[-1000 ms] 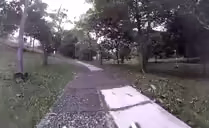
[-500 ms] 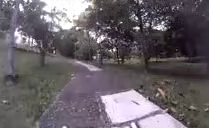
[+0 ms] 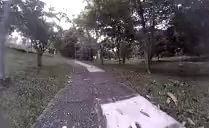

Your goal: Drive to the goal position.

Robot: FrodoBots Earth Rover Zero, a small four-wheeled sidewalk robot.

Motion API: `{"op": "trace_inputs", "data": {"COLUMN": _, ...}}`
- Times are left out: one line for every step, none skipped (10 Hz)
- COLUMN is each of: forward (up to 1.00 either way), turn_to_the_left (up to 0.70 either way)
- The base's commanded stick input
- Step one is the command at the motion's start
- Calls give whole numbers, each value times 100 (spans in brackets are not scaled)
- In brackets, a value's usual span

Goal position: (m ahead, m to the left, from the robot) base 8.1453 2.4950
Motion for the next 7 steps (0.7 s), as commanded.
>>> {"op": "trace_inputs", "data": {"forward": 70, "turn_to_the_left": 2}}
{"op": "trace_inputs", "data": {"forward": 70, "turn_to_the_left": 7}}
{"op": "trace_inputs", "data": {"forward": 70, "turn_to_the_left": 11}}
{"op": "trace_inputs", "data": {"forward": 70, "turn_to_the_left": 14}}
{"op": "trace_inputs", "data": {"forward": 70, "turn_to_the_left": 14}}
{"op": "trace_inputs", "data": {"forward": 70, "turn_to_the_left": 13}}
{"op": "trace_inputs", "data": {"forward": 70, "turn_to_the_left": 3}}
